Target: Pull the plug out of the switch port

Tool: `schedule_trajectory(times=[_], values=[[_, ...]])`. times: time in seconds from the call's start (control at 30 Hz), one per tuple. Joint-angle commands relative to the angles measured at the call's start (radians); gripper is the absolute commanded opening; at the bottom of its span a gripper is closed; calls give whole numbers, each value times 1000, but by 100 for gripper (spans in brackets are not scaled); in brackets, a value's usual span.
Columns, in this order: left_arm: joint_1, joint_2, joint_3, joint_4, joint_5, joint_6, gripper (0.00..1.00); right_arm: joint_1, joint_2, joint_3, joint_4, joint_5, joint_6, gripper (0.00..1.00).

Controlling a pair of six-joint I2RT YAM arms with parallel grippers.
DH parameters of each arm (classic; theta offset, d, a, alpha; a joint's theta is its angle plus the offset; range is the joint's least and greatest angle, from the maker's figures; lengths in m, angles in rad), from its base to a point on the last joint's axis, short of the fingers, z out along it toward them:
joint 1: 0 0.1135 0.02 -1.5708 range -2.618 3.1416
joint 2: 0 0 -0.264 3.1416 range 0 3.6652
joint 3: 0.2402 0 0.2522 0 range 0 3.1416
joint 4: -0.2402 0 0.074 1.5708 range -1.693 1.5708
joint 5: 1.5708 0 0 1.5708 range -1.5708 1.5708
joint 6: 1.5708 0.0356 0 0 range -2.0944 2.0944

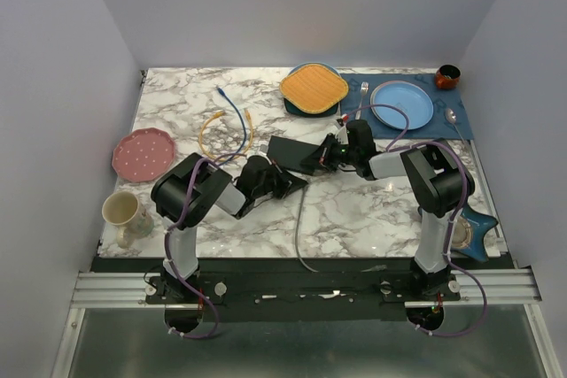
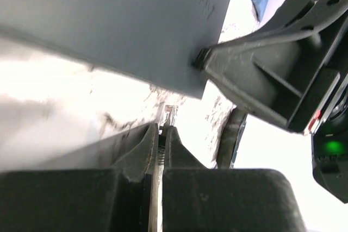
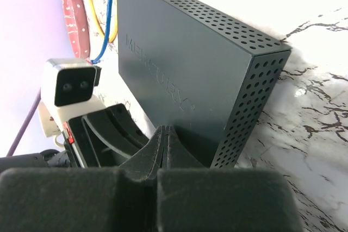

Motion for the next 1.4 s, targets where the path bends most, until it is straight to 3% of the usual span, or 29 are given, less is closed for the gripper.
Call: schedule_trajectory(times=[0.0,0.17,0.33,0.37,0.4,0.5,0.63,0.77,1.0,1.1,1.23,1.37], values=[[-13,-34,-70,-145,9,40,0,-2,12,-21,-95,69,-41,1],[-12,-186,-95,-221,-14,89,0,-2,-16,-27,-112,99,-53,1],[-11,-428,-38,-454,-126,217,0,-2,-160,-56,-157,181,-101,4],[-11,-463,-24,-489,-144,259,0,-1,-189,-62,-169,201,-127,9],[-11,-492,11,-572,-163,284,0,-1,-251,-67,-196,230,-136,22],[-11,-607,92,-731,-252,364,0,5,-332,-79,-249,270,-173,46],[5,-686,241,-936,-347,447,0,18,-439,-96,-290,281,-190,60],[79,-707,382,-1057,-382,493,0,25,-584,-130,-332,294,-216,61],[332,-657,644,-1142,-330,495,0,25,-809,-236,-364,319,-251,60],[395,-603,747,-1181,-361,528,0,25,-844,-257,-376,310,-259,60],[453,-438,1006,-1278,-390,582,0,25,-892,-292,-373,322,-256,59],[521,-309,1140,-1265,-340,570,0,25,-939,-354,-335,337,-243,58]])
